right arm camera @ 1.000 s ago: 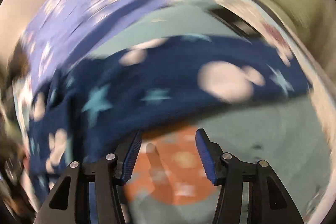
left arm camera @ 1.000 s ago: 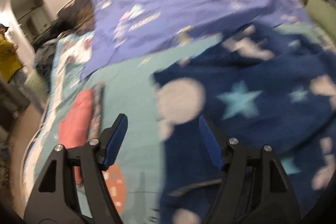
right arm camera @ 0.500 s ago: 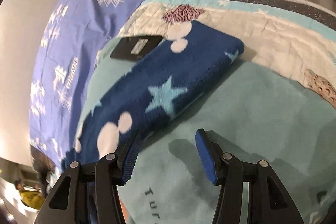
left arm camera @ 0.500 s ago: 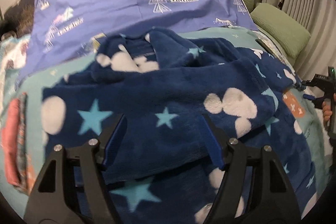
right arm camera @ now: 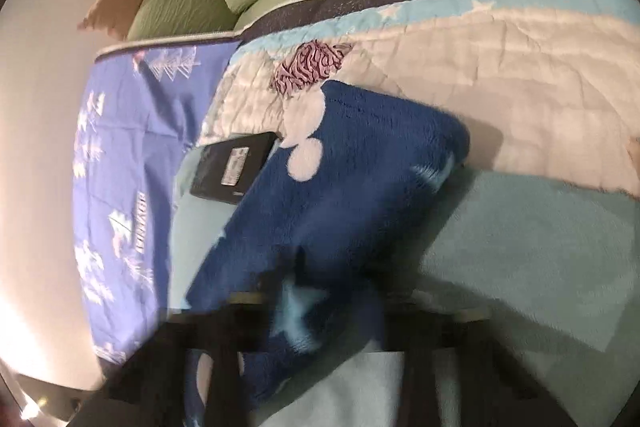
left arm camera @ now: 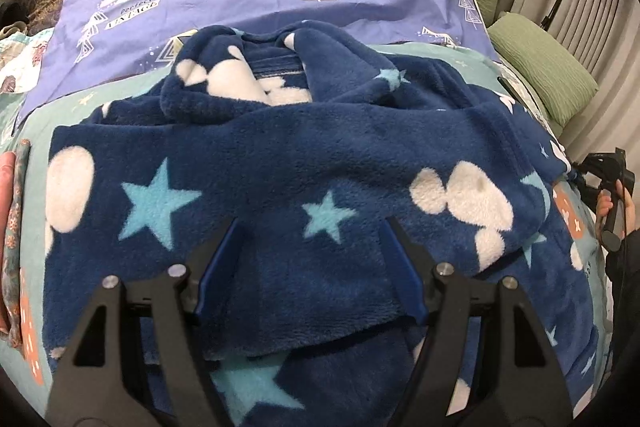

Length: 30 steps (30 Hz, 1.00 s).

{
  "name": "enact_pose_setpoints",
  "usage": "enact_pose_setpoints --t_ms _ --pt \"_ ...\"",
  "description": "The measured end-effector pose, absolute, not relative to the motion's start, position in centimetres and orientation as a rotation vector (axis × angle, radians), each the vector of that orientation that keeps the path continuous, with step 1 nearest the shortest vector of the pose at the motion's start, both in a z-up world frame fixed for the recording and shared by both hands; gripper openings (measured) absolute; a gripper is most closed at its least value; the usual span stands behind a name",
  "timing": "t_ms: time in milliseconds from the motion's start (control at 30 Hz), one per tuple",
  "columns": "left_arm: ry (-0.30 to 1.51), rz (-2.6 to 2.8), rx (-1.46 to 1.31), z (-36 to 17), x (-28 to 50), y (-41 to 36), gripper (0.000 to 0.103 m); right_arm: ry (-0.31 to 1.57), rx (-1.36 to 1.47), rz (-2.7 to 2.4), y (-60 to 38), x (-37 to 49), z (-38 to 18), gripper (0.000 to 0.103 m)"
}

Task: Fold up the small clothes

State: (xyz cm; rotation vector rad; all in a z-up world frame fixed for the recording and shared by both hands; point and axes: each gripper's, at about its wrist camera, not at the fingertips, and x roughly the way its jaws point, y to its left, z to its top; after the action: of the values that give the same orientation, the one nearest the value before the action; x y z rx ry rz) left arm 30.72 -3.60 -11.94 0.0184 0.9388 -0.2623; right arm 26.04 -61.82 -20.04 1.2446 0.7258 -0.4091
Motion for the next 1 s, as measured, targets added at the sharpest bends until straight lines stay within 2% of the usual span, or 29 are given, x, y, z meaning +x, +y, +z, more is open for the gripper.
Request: enact_pose_setpoints --t_ms 167,333,500,633,733,900,933,1000 --pt "0.936 -0.275 -0.001 -11.8 30.8 -3.2 0.072 0.687 1.135 -0.379 -60.7 26.8 -17.1 0.008" --pt "0.933 -0.281 -0.031 -11.5 30.6 -2.6 0.072 0.640 0.923 -0.242 -56.9 28.5 -10.3 0.008" --pt "0.920 -0.280 -0.055 -10.9 30.3 -1.9 0.072 0.608 0.655 -0.040 -48.4 30.1 -3.7 0.008" --pt "0.904 -0.277 -0.074 -10.1 30.1 -0.8 0.072 0.603 0.365 0.150 -37.1 29.9 -0.5 0.008" --pt "0.908 -0.270 -0.101 -9.9 30.1 0.1 0.072 0.627 0.161 0.251 -29.2 29.1 -1.0 0.009" --pt "0.953 -0.311 -0.178 -10.4 30.0 1.5 0.072 0.750 -0.290 0.394 -16.7 26.3 -7.6 0.012" --pt "0.959 -0.321 -0.189 -10.5 30.0 1.6 0.072 0.785 -0.360 0.406 -15.2 25.7 -9.4 0.014" --pt "0.979 -0.355 -0.232 -10.8 30.0 1.8 0.072 0.807 -0.421 0.407 -14.2 25.0 -11.1 0.025"
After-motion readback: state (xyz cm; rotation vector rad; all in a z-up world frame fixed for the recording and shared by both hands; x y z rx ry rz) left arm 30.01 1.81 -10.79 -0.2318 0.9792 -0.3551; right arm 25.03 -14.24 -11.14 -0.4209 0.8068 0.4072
